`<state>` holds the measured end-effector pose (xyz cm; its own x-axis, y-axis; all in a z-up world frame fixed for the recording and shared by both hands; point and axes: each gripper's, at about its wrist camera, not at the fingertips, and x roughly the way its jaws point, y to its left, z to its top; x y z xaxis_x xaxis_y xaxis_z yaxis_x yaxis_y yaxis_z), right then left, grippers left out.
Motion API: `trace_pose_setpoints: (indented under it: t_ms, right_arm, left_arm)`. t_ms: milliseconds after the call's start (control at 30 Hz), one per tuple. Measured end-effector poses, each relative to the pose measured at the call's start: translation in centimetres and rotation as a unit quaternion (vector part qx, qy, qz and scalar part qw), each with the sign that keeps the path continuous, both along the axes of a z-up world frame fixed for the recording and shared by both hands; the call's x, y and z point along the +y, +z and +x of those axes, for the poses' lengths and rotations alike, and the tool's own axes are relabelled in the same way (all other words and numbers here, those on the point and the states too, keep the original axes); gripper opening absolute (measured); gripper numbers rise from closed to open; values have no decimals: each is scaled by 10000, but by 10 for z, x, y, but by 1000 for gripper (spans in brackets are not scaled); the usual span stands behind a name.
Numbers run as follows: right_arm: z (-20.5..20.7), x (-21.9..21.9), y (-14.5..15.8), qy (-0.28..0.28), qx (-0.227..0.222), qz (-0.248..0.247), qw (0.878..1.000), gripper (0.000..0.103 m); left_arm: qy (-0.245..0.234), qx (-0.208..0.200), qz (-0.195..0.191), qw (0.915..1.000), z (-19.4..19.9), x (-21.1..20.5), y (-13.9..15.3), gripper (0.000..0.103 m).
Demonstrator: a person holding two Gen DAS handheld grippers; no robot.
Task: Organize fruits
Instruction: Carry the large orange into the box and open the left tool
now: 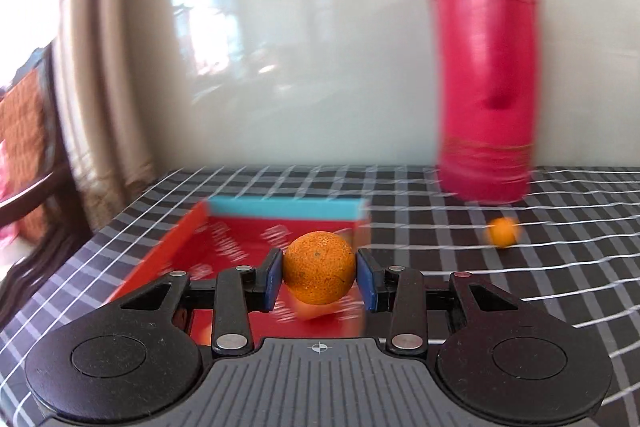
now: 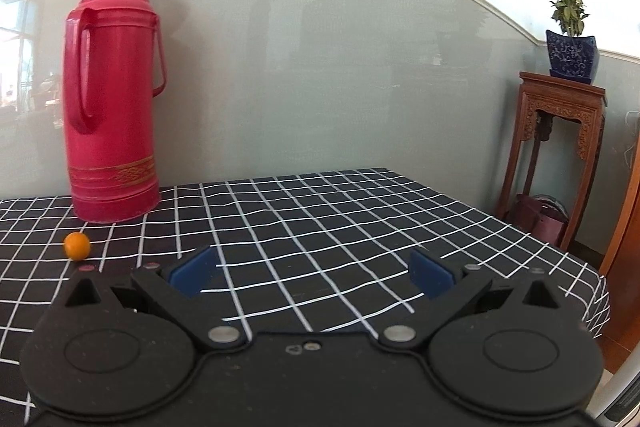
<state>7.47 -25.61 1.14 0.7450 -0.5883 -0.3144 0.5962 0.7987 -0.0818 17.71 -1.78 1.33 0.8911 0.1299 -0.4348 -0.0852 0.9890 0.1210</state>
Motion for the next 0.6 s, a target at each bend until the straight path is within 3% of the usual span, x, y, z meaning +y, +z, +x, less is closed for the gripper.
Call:
trace_pose_setpoints:
  t_ms: [167, 367, 433, 500, 600]
  right_arm:
    - [5, 18, 0, 248, 43, -151, 9996, 97]
    - [13, 31, -1, 450, 97, -152, 9988, 97]
    - [16, 35, -2, 513, 103, -143, 9985, 97]
    - [19, 41, -2, 585, 119, -142, 9981, 97]
    - [23, 49, -4, 695, 144, -168, 9973, 97]
  left_arm:
    - [640, 487, -213, 9965, 20, 43, -16, 39]
    - [946, 547, -274, 9936, 23, 62, -20, 40]
    - [937, 599, -430, 9929, 21, 69, -20, 45]
    - [982, 578, -522, 9921, 18, 74, -19, 70]
    - [1003, 405, -527, 9927, 9, 79, -15, 75]
